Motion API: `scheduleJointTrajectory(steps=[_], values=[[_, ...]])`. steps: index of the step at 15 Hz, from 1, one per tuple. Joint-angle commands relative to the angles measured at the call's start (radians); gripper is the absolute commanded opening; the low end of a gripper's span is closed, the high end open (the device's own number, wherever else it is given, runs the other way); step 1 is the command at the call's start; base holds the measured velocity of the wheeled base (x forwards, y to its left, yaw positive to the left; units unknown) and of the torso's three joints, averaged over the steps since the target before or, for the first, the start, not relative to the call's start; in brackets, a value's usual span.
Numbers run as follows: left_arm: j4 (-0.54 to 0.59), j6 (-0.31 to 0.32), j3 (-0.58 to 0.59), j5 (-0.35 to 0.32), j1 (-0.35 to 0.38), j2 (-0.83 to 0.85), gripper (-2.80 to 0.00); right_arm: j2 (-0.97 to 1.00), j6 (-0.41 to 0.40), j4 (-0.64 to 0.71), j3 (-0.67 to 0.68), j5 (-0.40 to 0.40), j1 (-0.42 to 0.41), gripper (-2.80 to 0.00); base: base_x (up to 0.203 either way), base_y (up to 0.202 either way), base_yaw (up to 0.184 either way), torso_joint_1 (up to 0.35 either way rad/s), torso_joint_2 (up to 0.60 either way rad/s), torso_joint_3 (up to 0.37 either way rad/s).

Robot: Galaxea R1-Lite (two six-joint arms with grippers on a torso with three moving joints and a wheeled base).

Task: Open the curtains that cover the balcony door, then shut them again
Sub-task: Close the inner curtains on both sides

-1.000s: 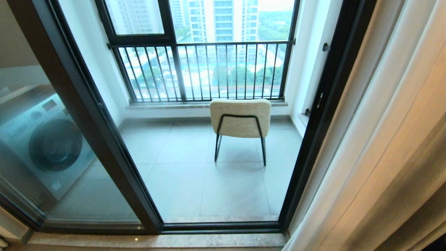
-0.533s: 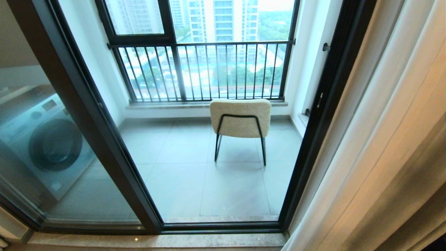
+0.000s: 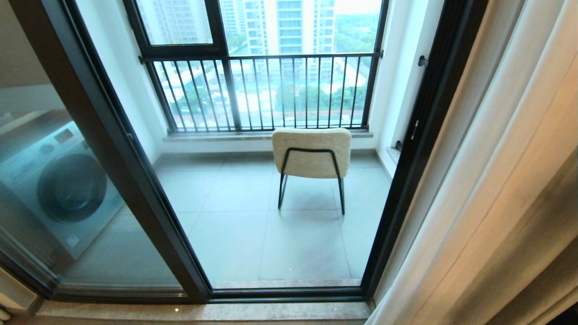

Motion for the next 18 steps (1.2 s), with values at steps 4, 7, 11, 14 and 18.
scheduleJointTrajectory(steps=[4,7,11,14,18], values=[[0.0,0.0,0.0,0.001,0.0,0.0,-2.8,0.134,0.018,-0.108,-0.034,0.017,0.001,0.0,0.0,0.0,0.0,0.0,0.0,0.0],[0.0,0.0,0.0,0.0,0.0,0.0,-2.8,0.226,0.027,-0.116,-0.121,0.017,-0.005,0.0,0.0,0.0,0.0,0.0,0.0,0.0],[0.0,0.0,0.0,0.001,0.0,0.0,-2.8,0.341,0.056,-0.143,-0.194,0.016,-0.007,0.0,0.0,0.0,0.0,0.0,0.0,0.0],[0.0,0.0,0.0,0.0,0.0,0.0,-2.8,0.456,0.046,-0.219,-0.263,0.018,-0.05,0.0,0.0,0.0,0.0,0.0,0.0,0.0],[0.0,0.0,0.0,0.001,0.0,0.0,-2.8,0.607,0.032,-0.269,-0.364,0.019,-0.118,0.0,0.0,0.0,0.0,0.0,0.0,0.0]])
